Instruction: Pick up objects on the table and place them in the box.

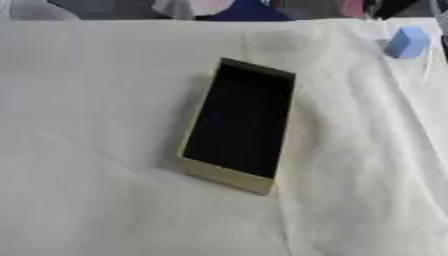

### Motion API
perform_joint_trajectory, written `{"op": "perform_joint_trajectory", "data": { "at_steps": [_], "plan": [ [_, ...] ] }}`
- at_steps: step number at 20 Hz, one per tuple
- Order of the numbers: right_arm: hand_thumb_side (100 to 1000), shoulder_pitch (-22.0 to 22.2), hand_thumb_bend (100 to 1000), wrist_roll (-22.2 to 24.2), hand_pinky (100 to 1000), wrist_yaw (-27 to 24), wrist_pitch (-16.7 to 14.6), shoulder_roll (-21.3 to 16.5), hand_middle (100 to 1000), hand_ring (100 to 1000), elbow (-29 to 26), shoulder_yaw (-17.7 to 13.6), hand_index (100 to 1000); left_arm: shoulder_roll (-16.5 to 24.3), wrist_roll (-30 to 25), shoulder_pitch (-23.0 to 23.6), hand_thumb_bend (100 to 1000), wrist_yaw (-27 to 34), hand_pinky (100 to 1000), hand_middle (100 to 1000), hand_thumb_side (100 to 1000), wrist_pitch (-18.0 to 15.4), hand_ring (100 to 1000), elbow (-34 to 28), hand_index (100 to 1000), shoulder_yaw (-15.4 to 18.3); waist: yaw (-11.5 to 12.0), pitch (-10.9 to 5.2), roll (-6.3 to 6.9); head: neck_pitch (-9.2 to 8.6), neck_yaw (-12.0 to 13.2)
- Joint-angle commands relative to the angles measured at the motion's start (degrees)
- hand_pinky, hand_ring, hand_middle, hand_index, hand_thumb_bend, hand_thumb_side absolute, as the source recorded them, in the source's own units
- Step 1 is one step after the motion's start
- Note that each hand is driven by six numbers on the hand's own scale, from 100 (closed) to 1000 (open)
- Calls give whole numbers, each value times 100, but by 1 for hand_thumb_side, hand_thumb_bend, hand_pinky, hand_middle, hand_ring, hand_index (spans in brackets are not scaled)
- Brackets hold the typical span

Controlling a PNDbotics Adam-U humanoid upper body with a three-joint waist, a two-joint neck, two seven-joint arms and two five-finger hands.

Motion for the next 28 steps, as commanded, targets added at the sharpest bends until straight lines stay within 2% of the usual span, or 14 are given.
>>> {"op": "perform_joint_trajectory", "data": {
  "at_steps": [1,7,11,16,23,28],
  "plan": [
    [100,-15,100,125,613,-443,-111,-308,290,455,-703,430,397,221,-26,-87,286,22,719,747,775,-24,752,-115,879,10,-28,-158,0,79,82],
    [100,75,100,481,606,-681,-84,-328,301,452,-1469,1018,403,260,-38,-105,293,37,720,746,768,-34,752,-115,879,-5,-108,-259,-31,152,192],
    [100,1,100,547,604,-640,-16,-22,310,454,-1691,1302,410,249,-60,-120,295,59,720,746,764,-31,752,-115,879,-26,-107,-318,-31,163,165],
    [100,-173,100,774,603,-717,-88,347,319,463,-1627,1701,415,246,-72,-141,301,76,721,746,759,-46,752,-115,879,-28,-65,-359,-19,190,160],
    [100,-175,100,932,607,-466,-397,430,343,486,-1493,1989,428,253,-62,-95,300,73,721,746,760,-42,752,-115,879,-24,-81,-407,-34,236,230],
    [100,-84,100,994,602,-266,-604,579,353,491,-1309,2080,433,237,-64,-99,301,80,721,747,759,-44,752,-115,879,-25,-54,-410,-16,231,211]
  ]
}}
